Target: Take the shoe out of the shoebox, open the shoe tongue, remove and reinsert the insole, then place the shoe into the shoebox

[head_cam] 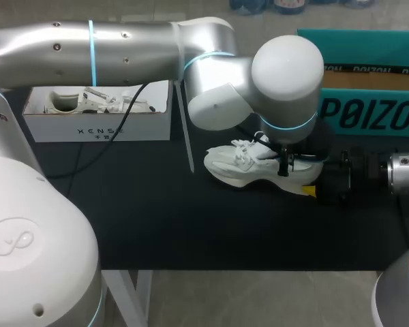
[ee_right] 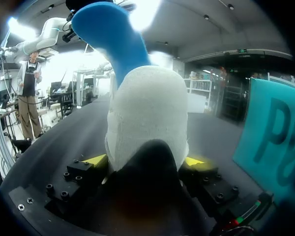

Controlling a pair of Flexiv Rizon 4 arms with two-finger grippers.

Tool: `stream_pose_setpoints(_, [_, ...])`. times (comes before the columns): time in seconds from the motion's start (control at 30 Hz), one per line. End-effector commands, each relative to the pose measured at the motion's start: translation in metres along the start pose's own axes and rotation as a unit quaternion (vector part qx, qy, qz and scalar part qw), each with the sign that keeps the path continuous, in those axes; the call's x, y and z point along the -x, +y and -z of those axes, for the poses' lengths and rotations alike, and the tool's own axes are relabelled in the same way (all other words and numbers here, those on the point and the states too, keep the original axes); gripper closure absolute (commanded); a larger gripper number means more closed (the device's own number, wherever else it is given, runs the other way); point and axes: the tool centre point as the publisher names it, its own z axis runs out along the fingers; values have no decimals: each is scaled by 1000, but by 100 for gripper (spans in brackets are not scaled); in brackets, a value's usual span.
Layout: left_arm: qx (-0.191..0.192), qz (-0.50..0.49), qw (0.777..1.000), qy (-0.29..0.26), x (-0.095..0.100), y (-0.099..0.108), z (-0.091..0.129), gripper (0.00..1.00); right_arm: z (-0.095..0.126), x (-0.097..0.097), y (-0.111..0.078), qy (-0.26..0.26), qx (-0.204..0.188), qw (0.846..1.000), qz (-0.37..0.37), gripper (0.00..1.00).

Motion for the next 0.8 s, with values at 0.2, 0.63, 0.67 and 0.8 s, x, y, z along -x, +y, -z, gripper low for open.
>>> stream_pose_setpoints(0.2, [-5, -1, 1000, 1, 1, -21, -8, 100, -3, 0, -2, -1, -1, 1000, 0, 100])
stream_pose_setpoints(0.63, [-4, 19, 1000, 4, -3, -14, -9, 73, -3, 0, -2, -1, -1, 1000, 0, 100])
stream_pose_setpoints(0.67, [-3, 19, 1000, 3, -3, -13, -9, 69, -3, 0, -2, -1, -1, 1000, 0, 100])
stream_pose_setpoints(0.8, [-3, 23, 1000, -1, -4, -11, -11, 71, -3, 0, -2, -1, -1, 1000, 0, 100])
